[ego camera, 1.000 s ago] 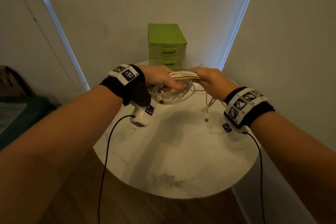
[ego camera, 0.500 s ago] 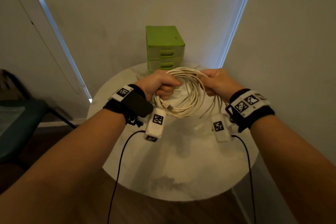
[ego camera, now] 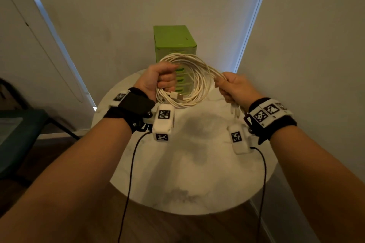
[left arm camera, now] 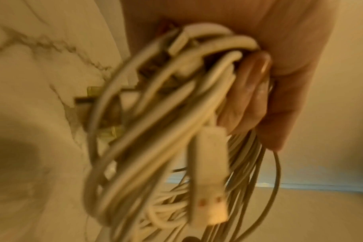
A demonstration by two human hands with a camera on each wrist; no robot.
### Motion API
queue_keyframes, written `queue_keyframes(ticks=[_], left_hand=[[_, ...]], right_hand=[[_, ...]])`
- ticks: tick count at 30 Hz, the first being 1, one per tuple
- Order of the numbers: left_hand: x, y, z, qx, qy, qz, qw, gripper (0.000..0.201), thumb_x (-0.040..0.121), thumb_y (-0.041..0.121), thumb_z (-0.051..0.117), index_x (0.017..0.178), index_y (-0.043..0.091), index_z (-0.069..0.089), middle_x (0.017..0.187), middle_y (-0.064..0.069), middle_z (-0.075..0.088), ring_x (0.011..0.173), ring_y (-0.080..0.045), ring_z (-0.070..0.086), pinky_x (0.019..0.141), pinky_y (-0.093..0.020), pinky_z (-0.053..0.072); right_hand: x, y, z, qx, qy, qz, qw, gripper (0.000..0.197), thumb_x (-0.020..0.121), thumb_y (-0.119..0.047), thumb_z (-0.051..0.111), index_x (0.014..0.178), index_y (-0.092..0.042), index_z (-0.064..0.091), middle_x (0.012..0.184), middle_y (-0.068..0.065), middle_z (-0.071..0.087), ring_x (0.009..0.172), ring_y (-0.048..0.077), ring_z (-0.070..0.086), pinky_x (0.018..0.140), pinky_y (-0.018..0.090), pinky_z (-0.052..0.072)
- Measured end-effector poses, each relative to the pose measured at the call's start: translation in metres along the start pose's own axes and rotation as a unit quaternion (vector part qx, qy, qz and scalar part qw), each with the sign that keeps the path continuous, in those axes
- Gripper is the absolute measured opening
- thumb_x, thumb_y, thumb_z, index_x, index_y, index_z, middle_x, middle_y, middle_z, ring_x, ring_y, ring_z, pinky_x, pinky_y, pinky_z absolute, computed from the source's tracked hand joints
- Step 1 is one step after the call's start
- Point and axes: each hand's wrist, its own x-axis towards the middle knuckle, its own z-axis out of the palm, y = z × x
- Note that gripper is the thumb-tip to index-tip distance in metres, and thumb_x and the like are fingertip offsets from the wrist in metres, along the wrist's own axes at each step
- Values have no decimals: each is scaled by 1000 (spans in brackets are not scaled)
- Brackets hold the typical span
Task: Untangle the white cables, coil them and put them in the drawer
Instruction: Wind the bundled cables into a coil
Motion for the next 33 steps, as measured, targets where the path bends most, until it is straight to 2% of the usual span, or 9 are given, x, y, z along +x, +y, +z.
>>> queue_keyframes(ticks=[8, 11, 14, 17, 19, 21, 23, 29, 33], left_hand=[[0, -4, 0, -35, 0, 24, 999, 60, 92, 18, 30, 33, 17, 45, 26, 8, 30, 24, -4, 26, 45, -23, 11], [2, -12, 3, -80, 6, 39, 996, 56, 87, 20, 36, 32, 20, 40, 26, 8, 28, 25, -5, 25, 45, -23, 13], [4, -18, 10, -108, 12, 53, 993, 49, 81, 21, 43, 33, 21, 40, 26, 8, 28, 25, -6, 24, 45, -23, 11], [5, -16, 13, -140, 13, 56, 989, 45, 78, 21, 45, 33, 19, 41, 27, 6, 28, 27, -8, 24, 46, -23, 11], [7, -16, 13, -159, 12, 51, 986, 45, 78, 21, 46, 33, 19, 41, 27, 5, 28, 28, -8, 25, 45, -22, 13], [9, -22, 16, -188, 7, 44, 981, 45, 79, 21, 45, 34, 21, 41, 28, 5, 29, 28, -8, 26, 43, -21, 16], [10, -30, 22, -202, 3, 34, 979, 45, 81, 21, 43, 36, 21, 40, 28, 5, 30, 27, -8, 28, 42, -21, 18], [9, -25, 26, -239, 6, 57, 969, 48, 79, 24, 46, 32, 21, 34, 28, 6, 28, 29, -9, 26, 40, -21, 25], [11, -28, 34, -228, 42, 75, 970, 54, 84, 24, 43, 31, 20, 33, 27, 5, 26, 29, -9, 25, 40, -20, 27]], right_hand=[[-6, 1, 2, -54, 21, -33, 998, 26, 94, -32, 47, 72, -21, 54, 48, -4, 39, 40, 9, 34, 43, 23, 36], [-12, 11, 19, 33, 78, -14, 996, 26, 92, -30, 51, 68, -22, 57, 38, -10, 40, 35, 6, 41, 57, 32, 49], [-17, 23, 29, 125, 102, -6, 987, 23, 92, -28, 53, 71, -21, 60, 37, -9, 42, 37, 10, 52, 67, 37, 50], [-24, 35, 33, 156, 81, 3, 984, 19, 91, -28, 53, 77, -17, 61, 38, -6, 43, 41, 13, 51, 61, 33, 48], [-26, 33, 34, 192, 74, 17, 978, 23, 93, -28, 49, 76, -16, 57, 38, -6, 40, 36, 11, 42, 47, 23, 42], [-18, 20, 33, 299, 110, 31, 947, 28, 94, -33, 46, 72, -18, 52, 38, -8, 32, 32, 8, 29, 37, 14, 27], [-4, 1, 31, 372, 169, 41, 912, 30, 94, -40, 44, 73, -21, 55, 35, -11, 33, 29, 4, 29, 33, 13, 24], [1, -14, 47, 264, 257, 44, 929, 34, 92, -46, 46, 70, -20, 53, 50, -4, 44, 43, 11, 39, 44, 21, 31], [-4, -13, 66, 375, 207, 74, 901, 38, 95, -47, 34, 101, -18, 57, 71, -2, 58, 60, 13, 55, 49, 21, 46]])
